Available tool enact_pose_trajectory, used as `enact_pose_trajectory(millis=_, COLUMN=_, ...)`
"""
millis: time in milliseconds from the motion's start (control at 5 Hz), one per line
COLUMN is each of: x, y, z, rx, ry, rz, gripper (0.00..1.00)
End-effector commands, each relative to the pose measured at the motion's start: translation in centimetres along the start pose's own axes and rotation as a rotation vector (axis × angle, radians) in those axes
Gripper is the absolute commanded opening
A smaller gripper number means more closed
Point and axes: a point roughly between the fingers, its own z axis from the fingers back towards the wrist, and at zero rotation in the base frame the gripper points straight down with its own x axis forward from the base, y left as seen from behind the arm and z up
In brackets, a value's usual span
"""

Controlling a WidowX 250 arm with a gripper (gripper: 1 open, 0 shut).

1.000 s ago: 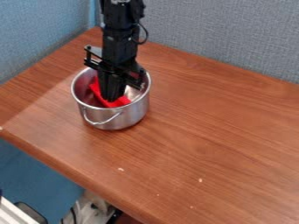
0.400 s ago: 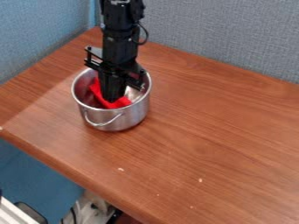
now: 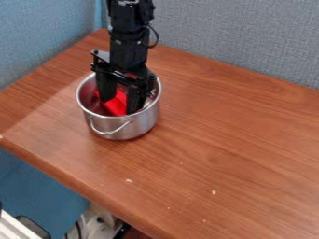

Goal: Move the red object from the metal pot to the table

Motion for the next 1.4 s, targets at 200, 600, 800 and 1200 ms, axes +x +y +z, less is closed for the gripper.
enact_pose_trajectory(millis=200, x=0.22, y=-0.20, z=0.69, rx=0.004, ry=-0.032, rz=-0.008, gripper=0.00)
enact_pose_trajectory(millis=600, x=0.28, y=-0.58, z=1.13, rx=0.002, ry=-0.043, rz=-0.020, gripper=0.00)
enact_pose_trajectory(millis=800, x=0.32, y=-0.64, z=1.00, rx=-0.002, ry=-0.044, rz=-0.023, gripper=0.00)
enact_pose_trajectory(millis=1200, x=0.31, y=-0.92, z=1.30, rx=-0.007, ry=-0.048, rz=-0.034, gripper=0.00)
